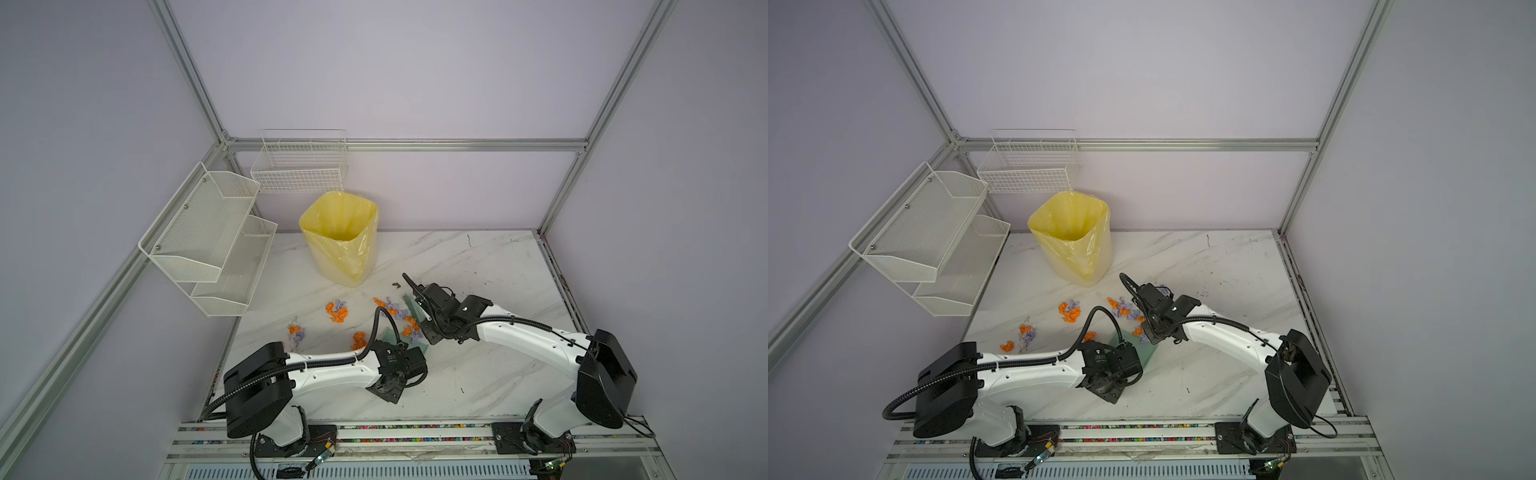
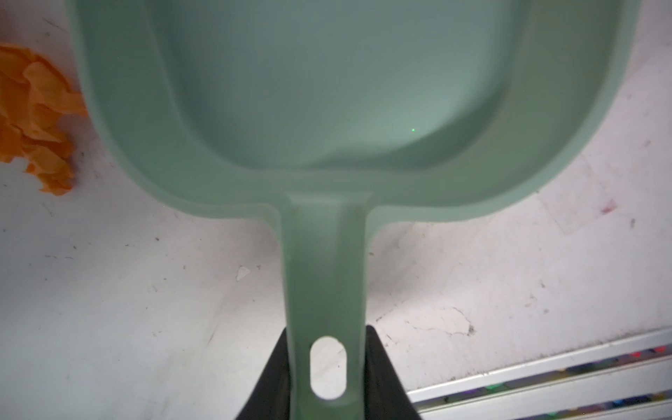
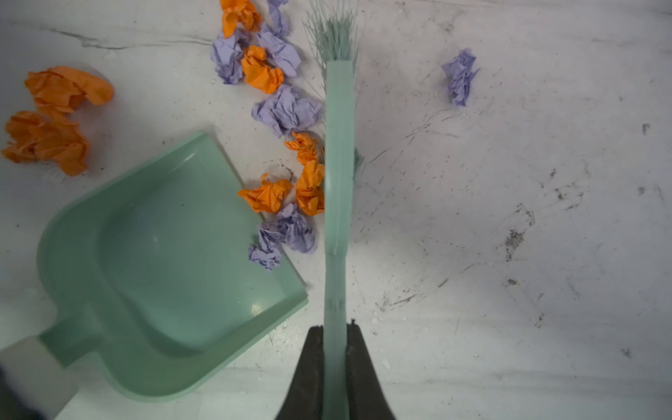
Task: Sweep away the paper scraps from the table
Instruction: 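Sweep the paper scraps with the brush toward the dustpan held by the left gripper, then lift the filled dustpan toward the yellow bin with left gripper while right draws back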
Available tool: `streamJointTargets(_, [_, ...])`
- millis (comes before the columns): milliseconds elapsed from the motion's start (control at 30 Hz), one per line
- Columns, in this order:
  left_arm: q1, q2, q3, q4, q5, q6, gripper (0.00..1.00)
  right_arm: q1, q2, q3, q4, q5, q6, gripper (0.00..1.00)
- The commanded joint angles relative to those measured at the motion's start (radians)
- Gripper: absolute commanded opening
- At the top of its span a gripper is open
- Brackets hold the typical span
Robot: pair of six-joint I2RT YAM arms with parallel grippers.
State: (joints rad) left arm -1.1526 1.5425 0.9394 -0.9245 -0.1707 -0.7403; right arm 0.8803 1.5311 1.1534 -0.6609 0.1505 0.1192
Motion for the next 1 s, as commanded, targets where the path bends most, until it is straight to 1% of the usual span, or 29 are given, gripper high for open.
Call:
streamJointTargets(0, [0.026, 0.016, 0.095, 0.018, -0.020, 0.030, 0.00, 0.011, -0.041, 0.000, -0.058, -0.116, 0.020, 0.00])
streamJointTargets(267, [0.090, 0.022, 0.098, 0.045, -0.001, 0.070, 0.00, 0.013, -0.129, -0.051, -0.062, -0.299, 0.106, 0.00])
streamJointTargets(333, [0.099, 0.021, 0.098, 0.049, 0.002, 0.076, 0.00, 0.013, -0.152, -0.061, -0.066, -0.320, 0.127, 0.00])
streamJointTargets(400, [0.105, 0.021, 0.101, 0.051, 0.004, 0.086, 0.00, 0.013, -0.195, -0.066, -0.068, -0.313, 0.152, 0.00])
streamJointTargets(433, [0.106, 0.022, 0.101, 0.051, 0.008, 0.090, 0.00, 0.013, -0.207, -0.062, -0.070, -0.304, 0.168, 0.00])
streamJointTargets(567, [0.106, 0.026, 0.107, 0.054, 0.012, 0.103, 0.00, 0.012, -0.268, -0.030, -0.085, -0.129, 0.230, 0.00])
streamJointTargets(667, [0.105, 0.016, 0.102, 0.069, 0.007, 0.107, 0.00, 0.008, -0.290, -0.005, -0.082, -0.037, 0.256, 0.00])
streamJointTargets(767, [0.103, -0.005, 0.096, 0.076, -0.014, 0.089, 0.00, 0.006, -0.301, 0.012, -0.070, 0.018, 0.267, 0.00])
streamJointTargets(967, [0.081, -0.058, 0.091, 0.085, -0.071, 0.072, 0.00, -0.013, -0.344, 0.019, -0.056, 0.073, 0.274, 0.00])
